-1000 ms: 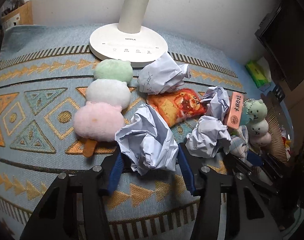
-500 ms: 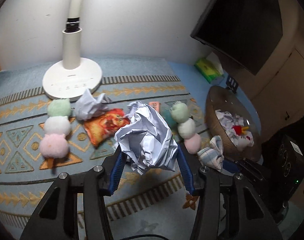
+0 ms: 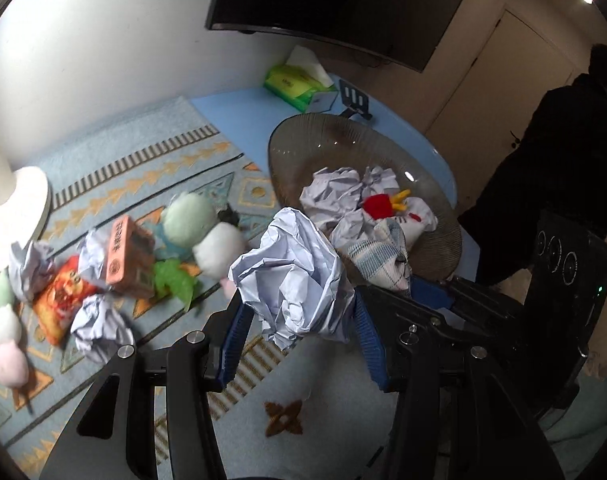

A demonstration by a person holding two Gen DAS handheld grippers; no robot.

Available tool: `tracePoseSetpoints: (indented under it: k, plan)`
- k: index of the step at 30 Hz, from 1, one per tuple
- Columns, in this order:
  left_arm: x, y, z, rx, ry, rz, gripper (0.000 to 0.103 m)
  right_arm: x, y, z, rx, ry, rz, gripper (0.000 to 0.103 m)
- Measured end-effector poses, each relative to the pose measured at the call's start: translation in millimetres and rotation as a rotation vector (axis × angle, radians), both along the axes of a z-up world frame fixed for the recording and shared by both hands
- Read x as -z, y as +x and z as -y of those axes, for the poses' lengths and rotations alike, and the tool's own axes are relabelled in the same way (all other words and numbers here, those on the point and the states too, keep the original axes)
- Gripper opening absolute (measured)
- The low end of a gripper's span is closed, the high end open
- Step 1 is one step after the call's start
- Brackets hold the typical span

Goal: Organize objects
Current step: 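Grasp the plaid fabric bow with the right gripper while the left grasps crumpled paper, then carry the bow and paper into the brown glass bowl while both grippers open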

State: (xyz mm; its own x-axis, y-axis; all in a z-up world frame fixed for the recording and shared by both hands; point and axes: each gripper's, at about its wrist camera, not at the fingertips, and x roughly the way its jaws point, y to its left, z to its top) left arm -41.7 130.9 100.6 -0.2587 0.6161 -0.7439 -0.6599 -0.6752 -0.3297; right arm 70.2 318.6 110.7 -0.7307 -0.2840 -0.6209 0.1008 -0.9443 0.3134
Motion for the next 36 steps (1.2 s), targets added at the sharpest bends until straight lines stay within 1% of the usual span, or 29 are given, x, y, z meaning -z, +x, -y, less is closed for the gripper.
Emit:
tracePoseSetpoints:
  k: [2,5,6,8,11,16,17,21,23,25,26,27,28,29,31,33,36]
  plan:
    - [-10,-6,-11,0.028,0.016,-0.016,0.048,-3,1,-9,0.037,-0.009,-0.001,0.031]
    - [-22,-12,-27,0.073,0.062,-0.022,0.048,-12,1,-29,0.101,-0.076,-0.026,0.031]
    - [-23,-13,-34,0.090,0.063,-0.028,0.048,-14,0,-36,0.133,-0.070,-0.035,0.031]
    - [-25,-16,-51,0.117,0.033,-0.054,0.048,-17,-4,-49,0.199,-0.034,-0.040,0.031]
    - [-27,-18,-77,0.154,-0.007,-0.085,0.048,-18,-13,-71,0.273,-0.004,-0.029,0.031]
    - [-17,-22,-119,0.185,-0.106,-0.145,0.049,-21,-27,-96,0.358,0.073,-0.030,0.031]
    - [-12,-25,-126,0.189,-0.111,-0.137,0.049,-21,-29,-99,0.371,0.086,-0.030,0.031]
    - [5,-46,-144,0.176,-0.110,-0.041,0.049,-18,-36,-110,0.401,0.101,-0.019,0.031]
    - [9,-52,-146,0.153,-0.093,-0.004,0.052,-17,-40,-111,0.411,0.119,-0.014,0.037]
    - [11,-57,-141,0.131,-0.061,0.039,0.055,-18,-40,-111,0.433,0.144,-0.013,0.065]
    - [11,-58,-138,0.123,-0.046,0.058,0.058,-18,-38,-111,0.462,0.161,-0.022,0.070]
    - [10,-60,-135,0.117,-0.032,0.070,0.065,-18,-35,-111,0.474,0.165,-0.037,0.077]
    - [8,-60,-129,0.107,-0.017,0.070,0.073,-19,-33,-112,0.470,0.160,-0.050,0.079]
    - [5,-60,-122,0.094,-0.005,0.057,0.077,-20,-31,-112,0.460,0.154,-0.057,0.079]
    - [-2,-58,-108,0.072,0.013,0.020,0.089,-20,-28,-111,0.442,0.156,-0.055,0.079]
    - [-9,-55,-93,0.053,0.018,-0.011,0.093,-20,-24,-108,0.422,0.171,-0.052,0.079]
    - [-19,-48,-64,-0.001,0.021,-0.045,0.094,-19,-19,-102,0.401,0.175,-0.045,0.079]
